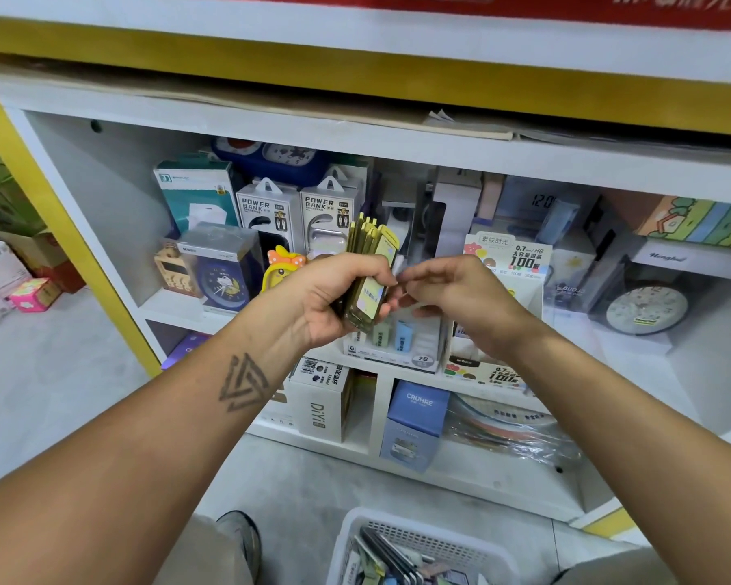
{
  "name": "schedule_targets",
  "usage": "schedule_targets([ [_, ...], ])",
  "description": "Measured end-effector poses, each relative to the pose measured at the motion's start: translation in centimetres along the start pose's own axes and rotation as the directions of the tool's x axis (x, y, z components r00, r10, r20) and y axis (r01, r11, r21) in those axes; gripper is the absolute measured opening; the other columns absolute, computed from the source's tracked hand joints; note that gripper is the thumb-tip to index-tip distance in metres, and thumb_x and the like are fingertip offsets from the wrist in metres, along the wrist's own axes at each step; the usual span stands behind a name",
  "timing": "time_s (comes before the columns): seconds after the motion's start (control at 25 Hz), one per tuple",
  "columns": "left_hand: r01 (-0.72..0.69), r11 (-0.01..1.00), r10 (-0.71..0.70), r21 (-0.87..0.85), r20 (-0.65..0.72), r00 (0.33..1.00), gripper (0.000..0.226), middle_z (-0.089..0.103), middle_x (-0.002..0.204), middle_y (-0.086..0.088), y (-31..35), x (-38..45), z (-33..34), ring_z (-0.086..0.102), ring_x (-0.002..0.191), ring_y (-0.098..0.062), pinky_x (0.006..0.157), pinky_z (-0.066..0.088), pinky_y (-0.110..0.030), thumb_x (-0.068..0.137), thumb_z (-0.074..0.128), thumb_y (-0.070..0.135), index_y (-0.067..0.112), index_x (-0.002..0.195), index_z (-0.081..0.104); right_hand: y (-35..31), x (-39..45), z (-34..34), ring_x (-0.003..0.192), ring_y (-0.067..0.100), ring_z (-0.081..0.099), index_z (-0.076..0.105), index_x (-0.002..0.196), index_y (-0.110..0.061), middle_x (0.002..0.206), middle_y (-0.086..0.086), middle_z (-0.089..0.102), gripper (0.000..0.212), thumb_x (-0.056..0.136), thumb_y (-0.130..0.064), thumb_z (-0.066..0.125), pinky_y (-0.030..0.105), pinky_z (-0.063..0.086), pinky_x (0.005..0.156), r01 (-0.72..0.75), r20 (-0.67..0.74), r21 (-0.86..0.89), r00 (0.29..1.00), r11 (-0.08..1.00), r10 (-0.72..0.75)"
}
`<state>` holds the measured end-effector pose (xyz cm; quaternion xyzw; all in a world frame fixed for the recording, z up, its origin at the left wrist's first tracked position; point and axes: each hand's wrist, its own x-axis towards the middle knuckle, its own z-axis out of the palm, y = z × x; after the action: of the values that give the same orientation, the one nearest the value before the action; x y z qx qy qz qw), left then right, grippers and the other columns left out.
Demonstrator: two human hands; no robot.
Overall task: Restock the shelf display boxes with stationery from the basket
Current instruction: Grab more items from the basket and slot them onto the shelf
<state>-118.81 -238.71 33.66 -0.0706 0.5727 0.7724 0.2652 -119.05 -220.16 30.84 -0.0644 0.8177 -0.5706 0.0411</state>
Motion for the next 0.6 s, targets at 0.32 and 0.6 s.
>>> schedule_targets([
  [0.32, 0.045, 0.997, -0.041, -0.065, 0.056, 0.998, 0.021, 0.073, 0.093, -0.022, -0.4, 0.1, 1.4, 0.073, 0.088, -0.032, 0.071, 0.060, -0.034, 0.083, 0.056, -0.008, -0.002, 0.099, 0.068, -0.6, -0.5, -0.7, 0.086, 0.028, 0.068, 0.075, 0.103, -0.002, 0.100, 0.022, 0.074, 0.015, 0.093, -0.009, 0.067, 0.038, 0.056, 0.087, -0.090, 0.055, 0.447, 0.996, 0.890, 0.073],
  [0.6, 0.061, 0.992, -0.075, -0.111, -0.124, 0.989, 0.012, 0.062, 0.108, -0.024, 0.1, 0.4, 0.3, 0.069, 0.097, -0.035, 0.063, 0.061, -0.046, 0.083, 0.057, -0.009, 0.001, 0.090, 0.056, -0.8, -0.3, -1.6, 0.066, 0.016, 0.065, 0.072, 0.103, 0.004, 0.083, 0.016, 0.071, 0.013, 0.091, 0.003, 0.065, 0.023, 0.058, 0.066, -0.095, -0.002, 0.457, 0.994, 0.884, 0.108],
])
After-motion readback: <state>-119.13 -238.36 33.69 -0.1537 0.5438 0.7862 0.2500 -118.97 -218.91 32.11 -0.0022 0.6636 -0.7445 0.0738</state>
